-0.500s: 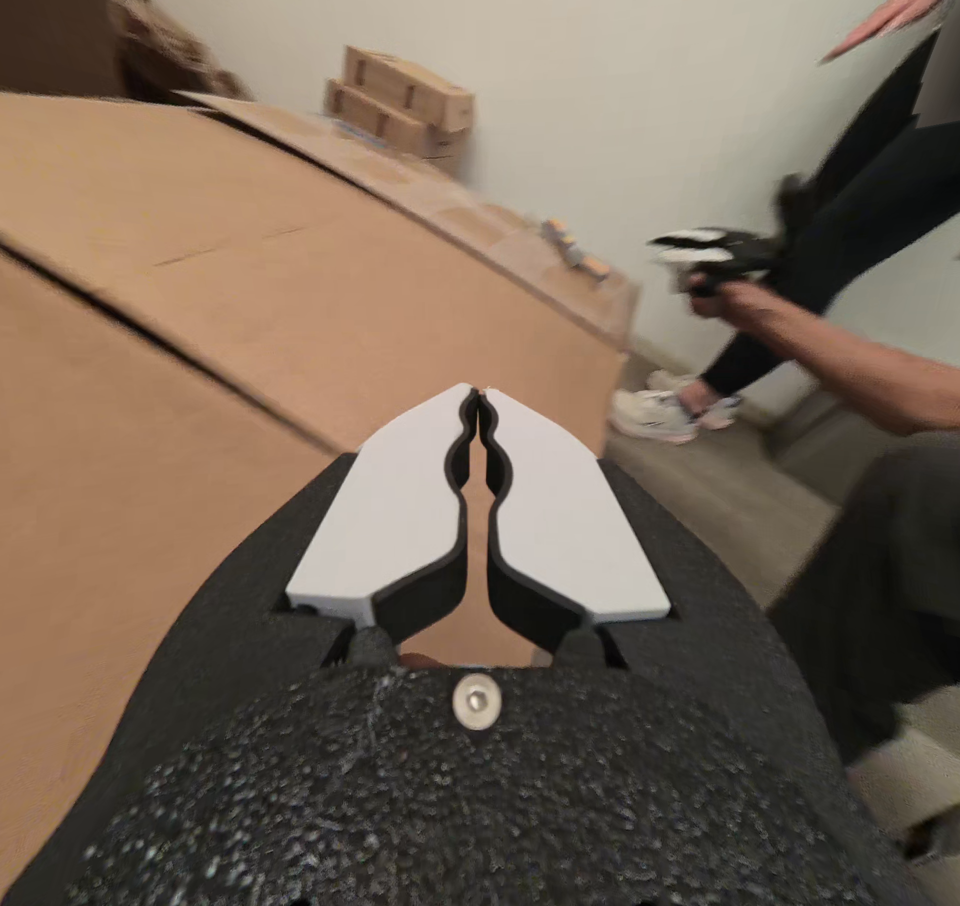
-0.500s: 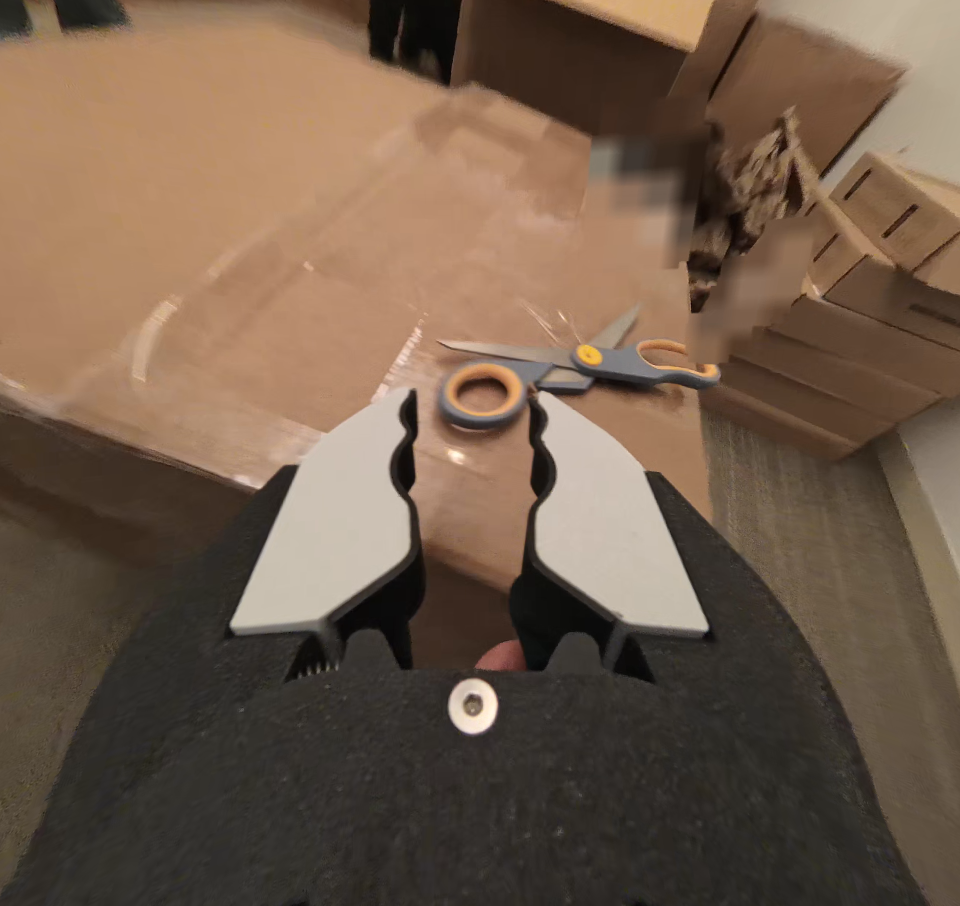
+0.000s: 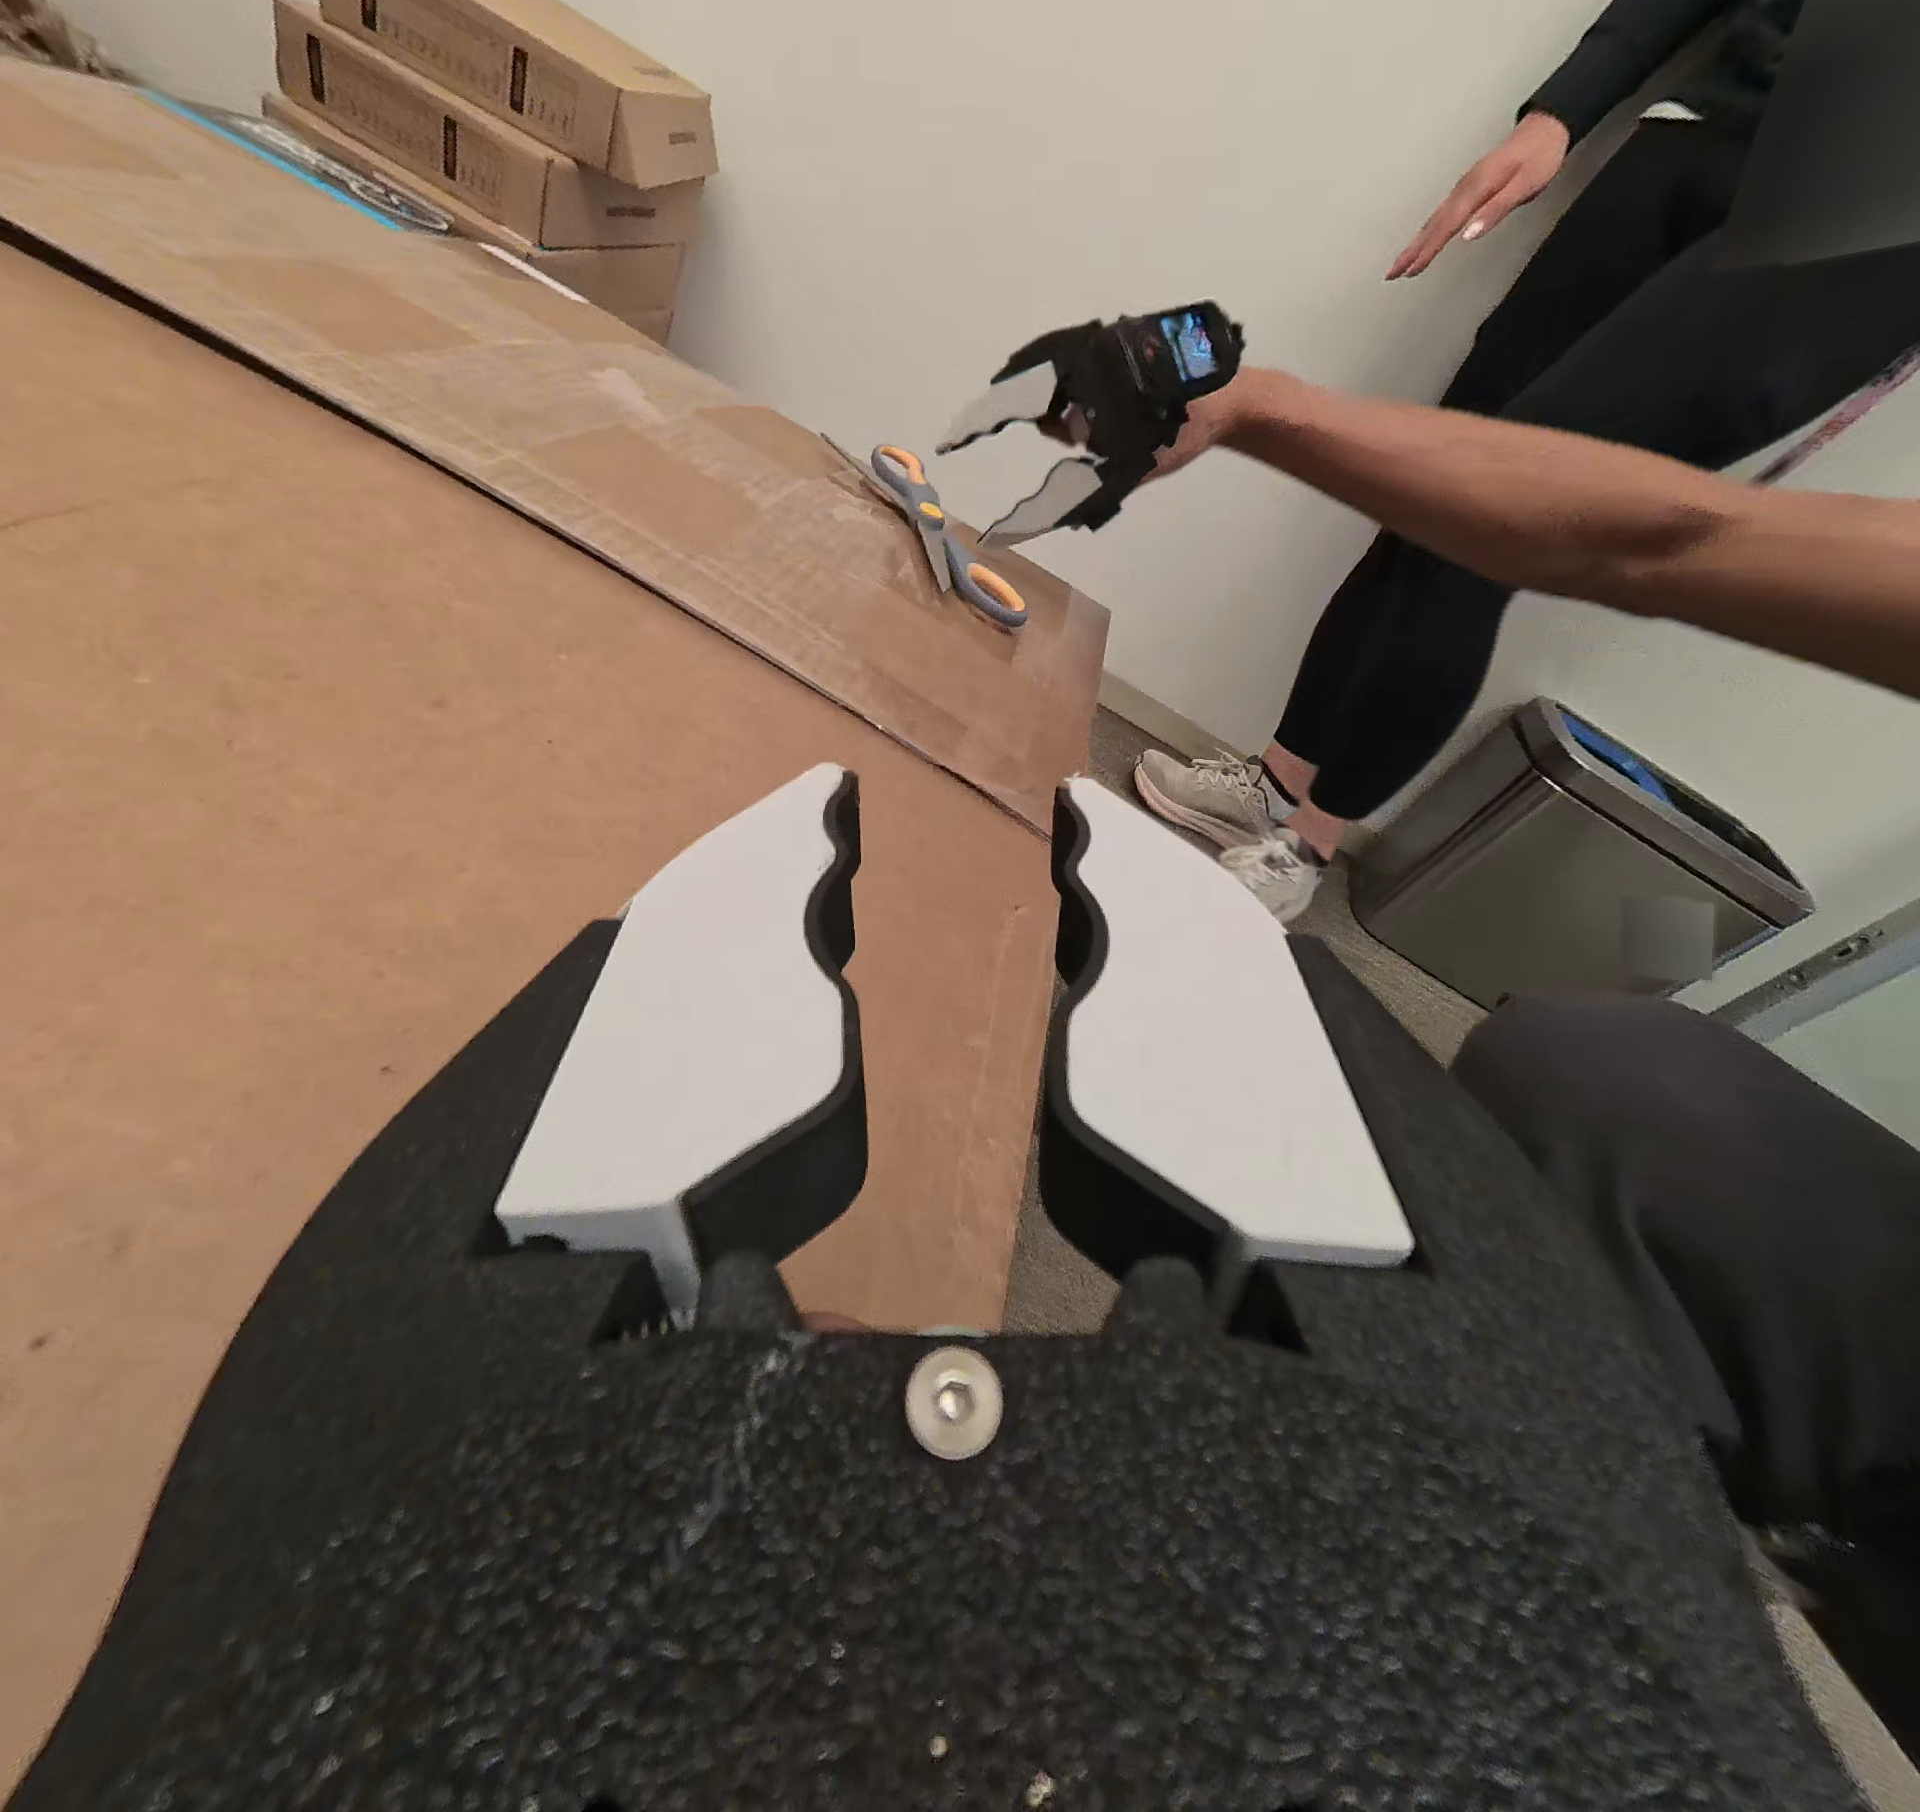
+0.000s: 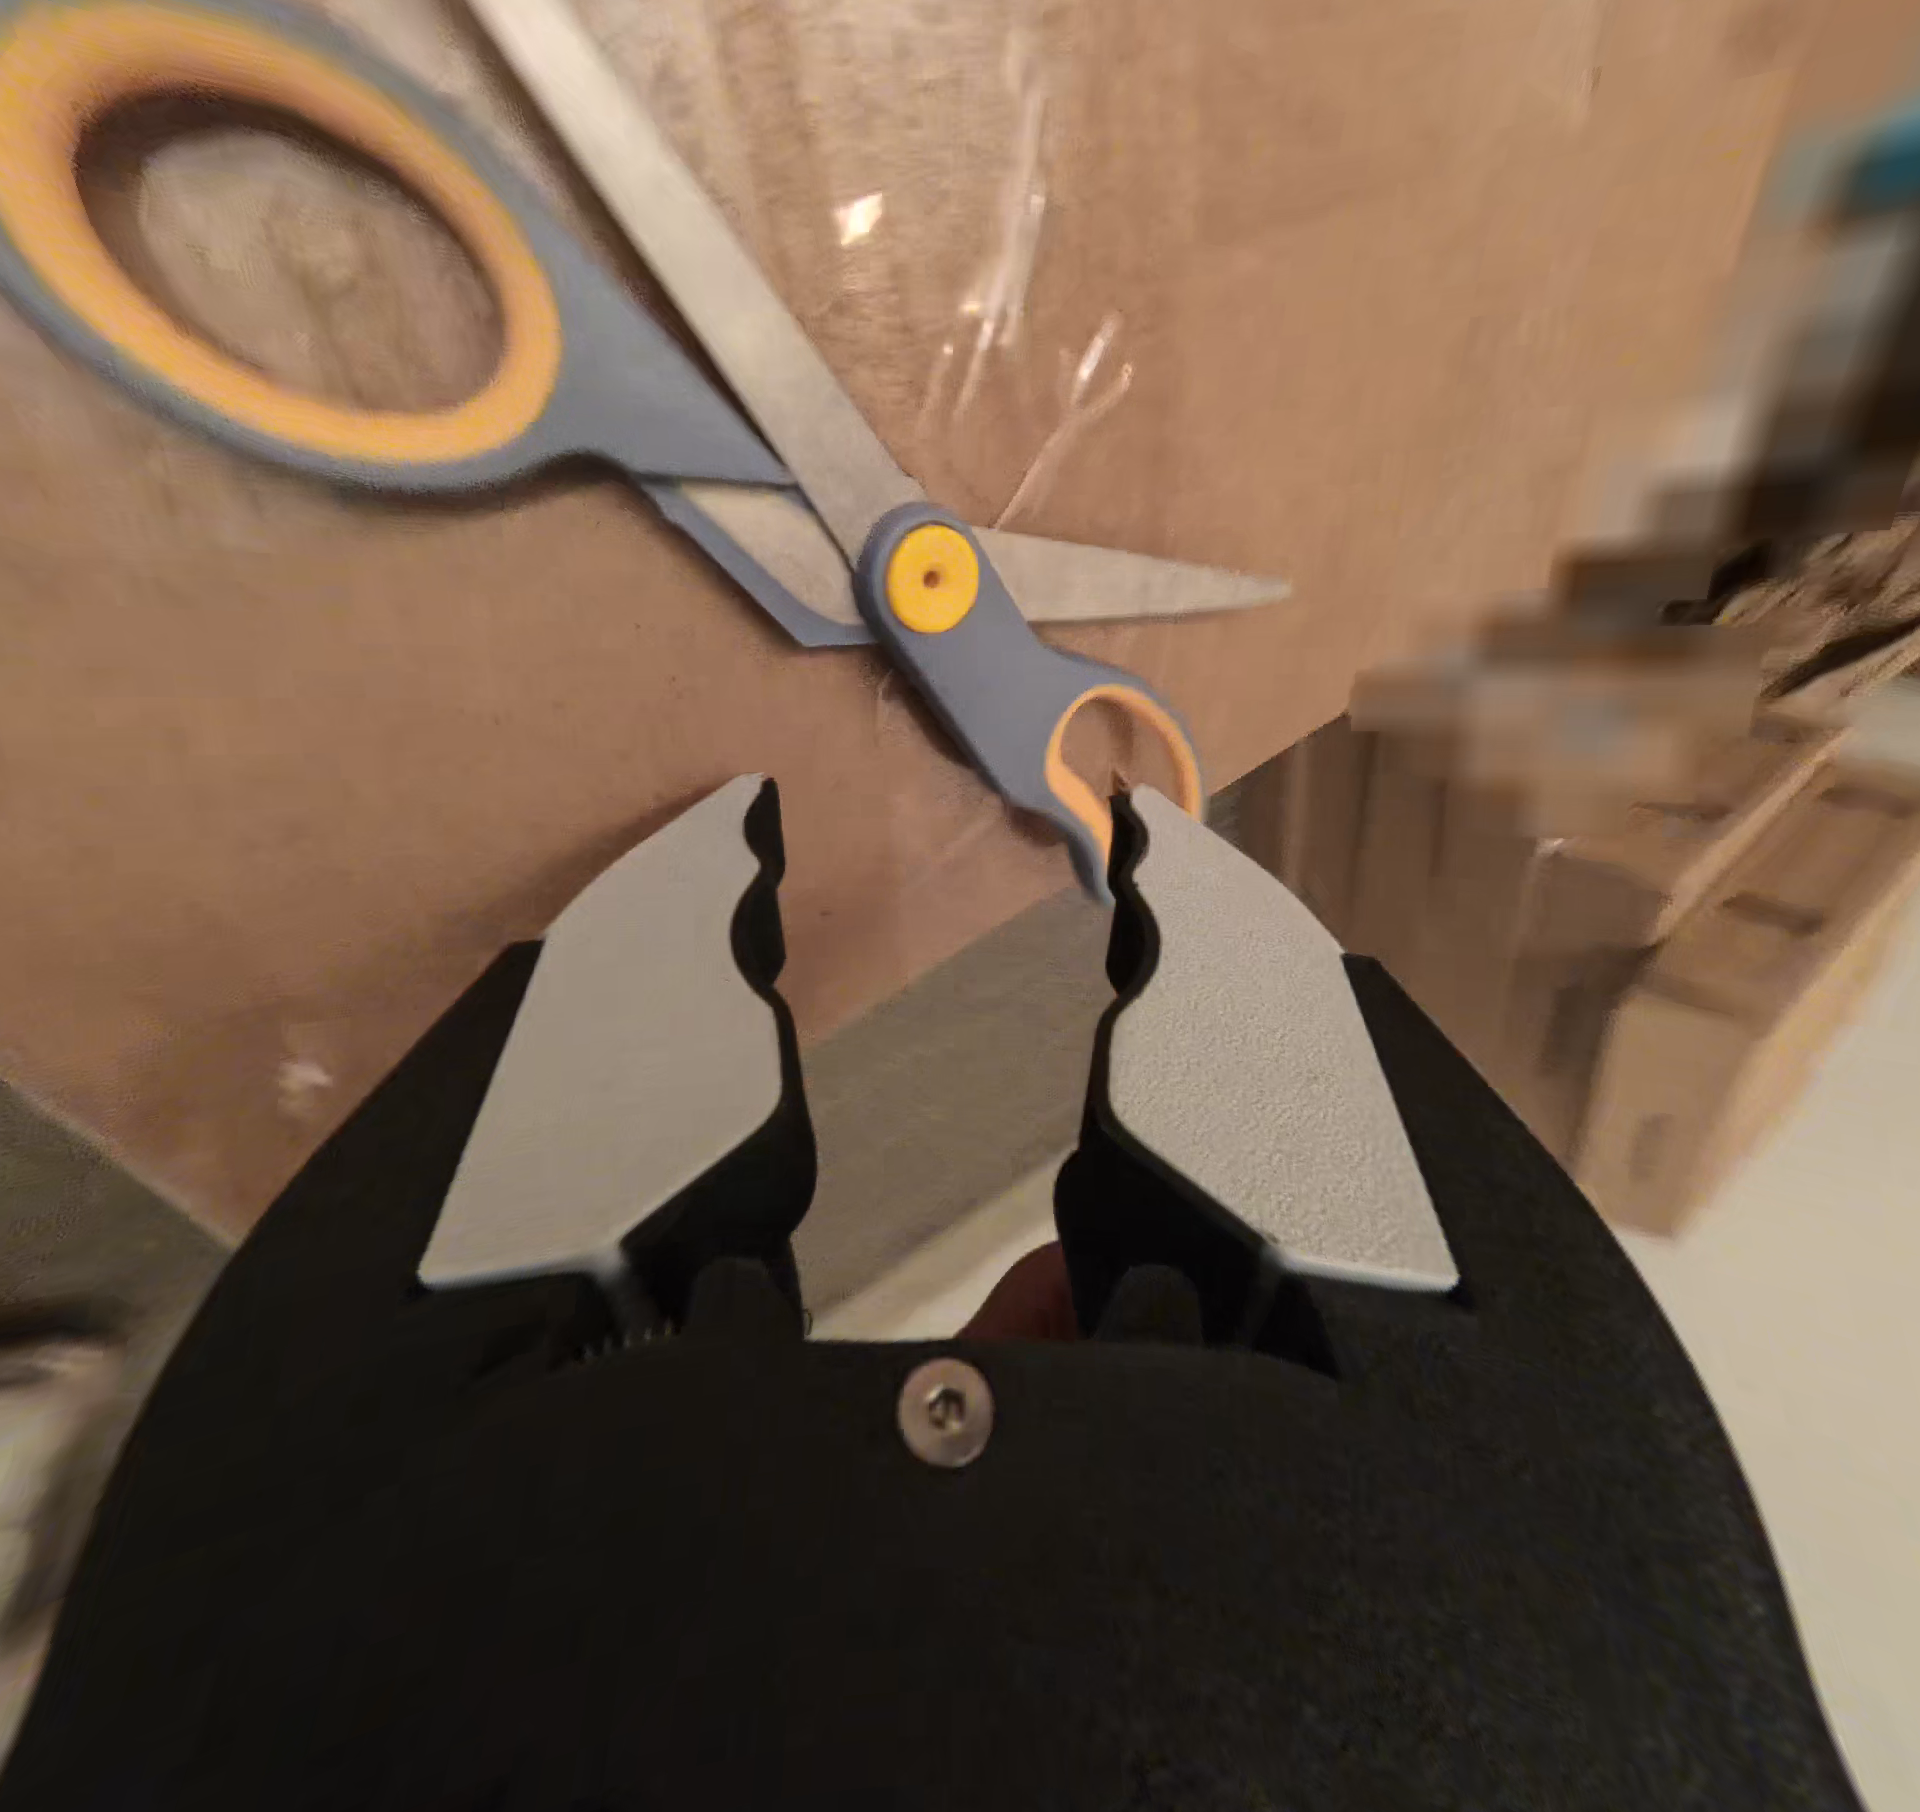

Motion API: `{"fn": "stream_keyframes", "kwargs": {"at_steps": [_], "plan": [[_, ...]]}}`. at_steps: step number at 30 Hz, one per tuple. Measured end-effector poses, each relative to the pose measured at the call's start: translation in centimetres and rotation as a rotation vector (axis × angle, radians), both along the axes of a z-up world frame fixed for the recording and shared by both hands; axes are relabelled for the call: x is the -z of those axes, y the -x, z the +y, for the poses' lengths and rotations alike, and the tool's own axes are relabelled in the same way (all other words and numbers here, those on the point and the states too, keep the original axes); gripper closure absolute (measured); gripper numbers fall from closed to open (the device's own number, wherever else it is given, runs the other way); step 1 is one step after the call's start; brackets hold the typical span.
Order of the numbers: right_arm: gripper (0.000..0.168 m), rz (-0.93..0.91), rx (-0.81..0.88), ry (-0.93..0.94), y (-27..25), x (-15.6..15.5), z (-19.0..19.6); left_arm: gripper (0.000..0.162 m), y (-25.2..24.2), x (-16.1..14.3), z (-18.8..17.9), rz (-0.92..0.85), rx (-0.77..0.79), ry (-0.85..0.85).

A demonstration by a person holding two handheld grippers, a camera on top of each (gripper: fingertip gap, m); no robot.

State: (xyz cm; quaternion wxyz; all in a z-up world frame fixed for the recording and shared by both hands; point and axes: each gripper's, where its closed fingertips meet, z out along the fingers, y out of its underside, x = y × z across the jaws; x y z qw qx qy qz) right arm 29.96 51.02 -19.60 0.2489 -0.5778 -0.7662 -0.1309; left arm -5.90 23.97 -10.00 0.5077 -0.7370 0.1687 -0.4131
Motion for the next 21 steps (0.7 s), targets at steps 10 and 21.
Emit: {"fn": "stream_keyframes", "kwargs": {"at_steps": [10, 21], "plan": [[0.128, -0.308, -0.22, 0.216, 1.9, 1.6, 0.8, 0.129, -2.1, 1.2, 1.0, -0.073, -0.023, 0.08], [0.147, -0.077, -0.171, 0.189, 3.5, 0.8, -2.2, 0.125, -6.4, 0.7, 2.2, -0.113, 0.07, 0.116]]}}
